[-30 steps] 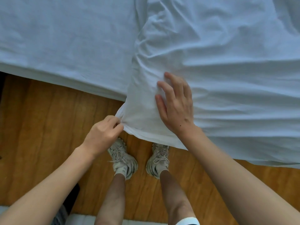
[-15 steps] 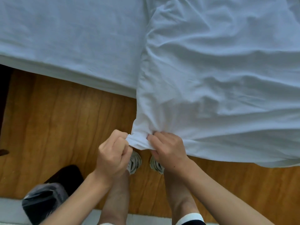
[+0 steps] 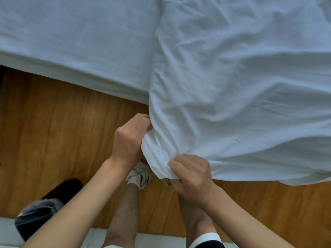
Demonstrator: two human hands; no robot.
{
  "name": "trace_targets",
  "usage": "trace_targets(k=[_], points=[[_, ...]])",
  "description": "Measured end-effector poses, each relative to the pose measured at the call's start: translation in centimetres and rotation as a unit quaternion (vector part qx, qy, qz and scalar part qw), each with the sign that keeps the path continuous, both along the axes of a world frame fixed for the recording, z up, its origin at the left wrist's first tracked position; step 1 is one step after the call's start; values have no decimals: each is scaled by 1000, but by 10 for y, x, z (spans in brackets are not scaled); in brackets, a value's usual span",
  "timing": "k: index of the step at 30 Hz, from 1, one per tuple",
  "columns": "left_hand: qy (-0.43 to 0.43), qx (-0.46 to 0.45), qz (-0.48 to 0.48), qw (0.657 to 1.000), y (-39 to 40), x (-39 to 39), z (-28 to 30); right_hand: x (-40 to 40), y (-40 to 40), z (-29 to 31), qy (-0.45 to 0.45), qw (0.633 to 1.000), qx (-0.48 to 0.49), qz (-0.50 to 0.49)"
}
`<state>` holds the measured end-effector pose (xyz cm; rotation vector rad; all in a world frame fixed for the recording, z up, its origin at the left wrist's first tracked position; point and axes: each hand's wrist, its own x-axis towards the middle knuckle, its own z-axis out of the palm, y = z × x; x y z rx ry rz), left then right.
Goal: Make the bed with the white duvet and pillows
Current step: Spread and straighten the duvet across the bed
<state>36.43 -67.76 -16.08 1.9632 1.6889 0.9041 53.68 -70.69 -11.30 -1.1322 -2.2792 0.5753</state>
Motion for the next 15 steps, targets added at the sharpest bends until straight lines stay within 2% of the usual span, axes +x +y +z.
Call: trace_targets(k=[4, 6, 7, 9, 11, 13, 15], points=[[11, -47, 16, 999, -37, -4, 1, -1, 12, 7, -10, 999, 30, 12], [-20, -114, 80, 990, -71, 3, 6, 2, 20, 11, -23, 998, 55, 1], [-52, -157, 140, 976, -86, 8, 11, 4, 21, 12, -27, 997, 72, 1], [-135, -245, 283, 917, -105, 23, 19, 8, 20, 11, -39, 995, 93, 24], [-163, -281, 370, 870, -106, 34, 18, 14, 15, 4, -73, 993, 78, 55], [-137, -296, 372, 869, -99, 35, 15, 21, 12, -7, -122, 989, 18, 84], [-88, -339, 320, 880, -98, 25, 8, 26, 10, -17, -197, 971, -61, 119]])
